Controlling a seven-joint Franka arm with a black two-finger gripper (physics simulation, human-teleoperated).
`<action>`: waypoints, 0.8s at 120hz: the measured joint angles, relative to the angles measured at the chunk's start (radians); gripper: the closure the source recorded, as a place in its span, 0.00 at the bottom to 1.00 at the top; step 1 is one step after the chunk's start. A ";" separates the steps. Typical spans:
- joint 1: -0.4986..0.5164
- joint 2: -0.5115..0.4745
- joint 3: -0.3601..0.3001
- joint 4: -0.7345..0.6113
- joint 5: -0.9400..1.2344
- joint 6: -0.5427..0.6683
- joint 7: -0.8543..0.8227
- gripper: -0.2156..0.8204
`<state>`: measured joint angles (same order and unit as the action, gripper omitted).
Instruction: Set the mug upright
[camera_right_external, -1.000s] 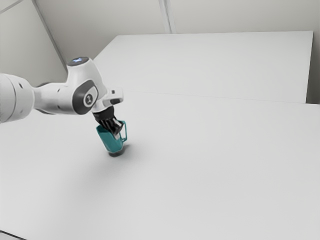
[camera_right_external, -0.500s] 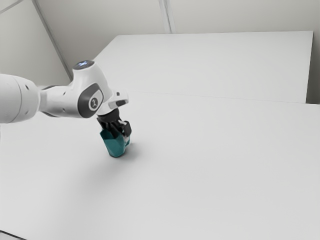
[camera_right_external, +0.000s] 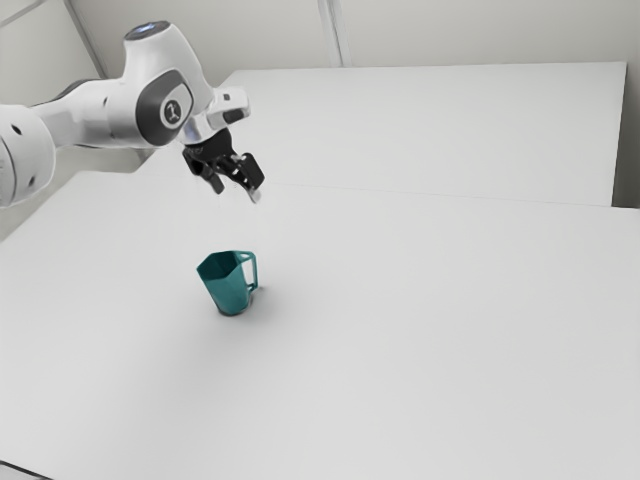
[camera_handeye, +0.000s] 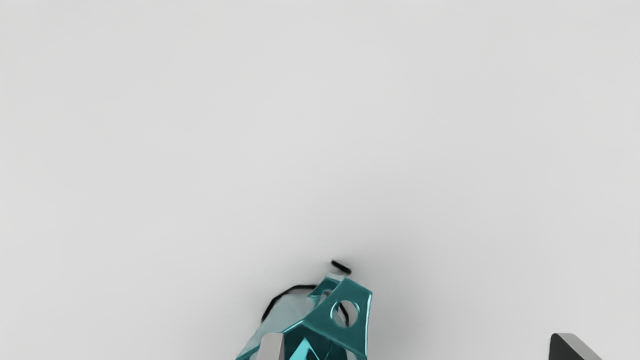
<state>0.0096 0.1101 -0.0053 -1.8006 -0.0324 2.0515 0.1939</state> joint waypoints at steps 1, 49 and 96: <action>0.001 0.004 0.000 0.013 0.001 -0.009 0.000 0.23; 0.004 0.028 -0.003 0.277 0.009 -0.317 -0.009 0.21; 0.004 0.025 -0.002 0.291 0.008 -0.389 -0.009 0.21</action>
<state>0.0138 0.1349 -0.0077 -1.5099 -0.0242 1.6626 0.1849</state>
